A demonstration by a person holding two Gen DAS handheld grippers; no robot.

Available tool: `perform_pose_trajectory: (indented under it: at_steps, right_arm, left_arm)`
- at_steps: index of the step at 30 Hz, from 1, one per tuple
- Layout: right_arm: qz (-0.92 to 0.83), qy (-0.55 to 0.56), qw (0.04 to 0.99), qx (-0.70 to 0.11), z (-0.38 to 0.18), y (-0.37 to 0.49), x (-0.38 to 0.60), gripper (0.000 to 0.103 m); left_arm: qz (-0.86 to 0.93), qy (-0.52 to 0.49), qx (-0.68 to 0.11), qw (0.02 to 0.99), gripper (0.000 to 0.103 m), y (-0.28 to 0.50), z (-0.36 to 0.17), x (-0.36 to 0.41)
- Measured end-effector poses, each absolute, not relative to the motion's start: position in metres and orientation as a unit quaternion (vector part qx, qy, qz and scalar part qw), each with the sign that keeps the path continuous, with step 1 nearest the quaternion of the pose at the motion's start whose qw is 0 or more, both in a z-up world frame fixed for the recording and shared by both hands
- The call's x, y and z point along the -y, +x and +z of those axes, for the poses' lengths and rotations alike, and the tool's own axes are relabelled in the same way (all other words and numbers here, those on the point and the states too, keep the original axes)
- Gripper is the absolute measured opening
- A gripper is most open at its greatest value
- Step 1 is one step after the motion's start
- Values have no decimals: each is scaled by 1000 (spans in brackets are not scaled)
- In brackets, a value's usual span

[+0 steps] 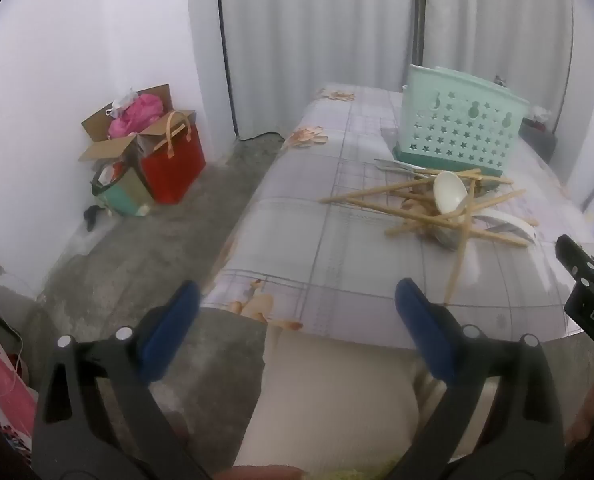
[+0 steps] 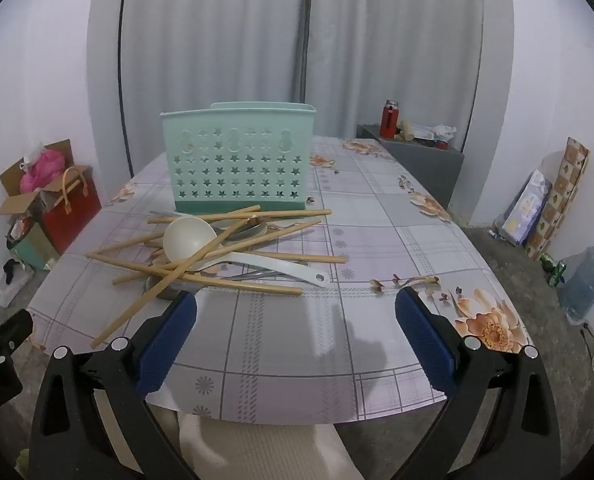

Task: Organize utensils

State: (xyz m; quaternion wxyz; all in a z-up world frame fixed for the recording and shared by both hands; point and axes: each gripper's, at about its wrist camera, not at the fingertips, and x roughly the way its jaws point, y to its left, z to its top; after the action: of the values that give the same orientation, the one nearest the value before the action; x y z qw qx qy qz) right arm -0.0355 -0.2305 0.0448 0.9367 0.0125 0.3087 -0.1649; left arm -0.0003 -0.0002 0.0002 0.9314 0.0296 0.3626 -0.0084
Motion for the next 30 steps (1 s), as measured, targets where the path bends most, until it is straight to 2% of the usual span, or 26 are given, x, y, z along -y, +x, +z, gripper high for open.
perform_pose_trajectory:
  at_steps: [30]
  right_arm:
    - [-164,3,938,-305,51,-35,226,97]
  left_arm:
    - [-24,24,-371,928,94,1,-4,1]
